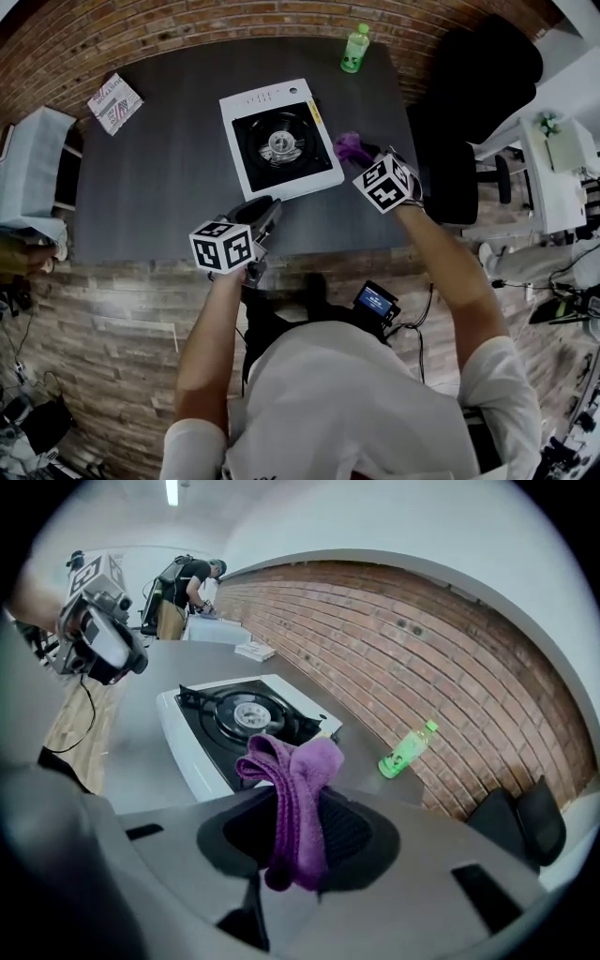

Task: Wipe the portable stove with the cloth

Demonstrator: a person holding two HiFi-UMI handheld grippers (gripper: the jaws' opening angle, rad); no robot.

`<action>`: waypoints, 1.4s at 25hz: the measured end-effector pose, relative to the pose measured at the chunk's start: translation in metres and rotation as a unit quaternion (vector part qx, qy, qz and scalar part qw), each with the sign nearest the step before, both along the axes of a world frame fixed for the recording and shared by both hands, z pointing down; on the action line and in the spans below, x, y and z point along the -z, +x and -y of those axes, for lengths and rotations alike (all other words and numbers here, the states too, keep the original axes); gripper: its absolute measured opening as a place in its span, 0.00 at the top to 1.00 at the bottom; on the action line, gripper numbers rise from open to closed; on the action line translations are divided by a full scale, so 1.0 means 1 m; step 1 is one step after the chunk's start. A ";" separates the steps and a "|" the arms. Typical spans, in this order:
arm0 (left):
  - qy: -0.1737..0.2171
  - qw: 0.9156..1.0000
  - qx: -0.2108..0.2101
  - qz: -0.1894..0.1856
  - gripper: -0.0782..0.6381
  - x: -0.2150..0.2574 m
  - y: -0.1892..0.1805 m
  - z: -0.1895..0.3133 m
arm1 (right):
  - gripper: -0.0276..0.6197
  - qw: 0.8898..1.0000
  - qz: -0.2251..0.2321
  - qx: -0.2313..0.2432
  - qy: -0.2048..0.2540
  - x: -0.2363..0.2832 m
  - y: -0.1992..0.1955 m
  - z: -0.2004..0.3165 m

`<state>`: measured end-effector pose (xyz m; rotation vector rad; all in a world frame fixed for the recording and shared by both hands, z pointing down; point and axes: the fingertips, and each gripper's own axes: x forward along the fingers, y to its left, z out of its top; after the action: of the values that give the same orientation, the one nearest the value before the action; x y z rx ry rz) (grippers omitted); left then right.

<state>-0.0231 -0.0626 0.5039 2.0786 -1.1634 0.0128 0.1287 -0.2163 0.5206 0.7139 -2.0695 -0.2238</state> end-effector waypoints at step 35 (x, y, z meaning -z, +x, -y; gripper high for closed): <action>0.030 0.987 0.056 -0.144 0.73 -0.020 -0.218 0.042 | 0.77 0.981 -0.147 0.118 0.037 -0.017 -0.380 0.111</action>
<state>-0.2406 -0.1044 0.5236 1.9835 -1.1102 -0.3701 -0.2513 -0.3268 0.5378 0.4461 -1.8649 -0.5127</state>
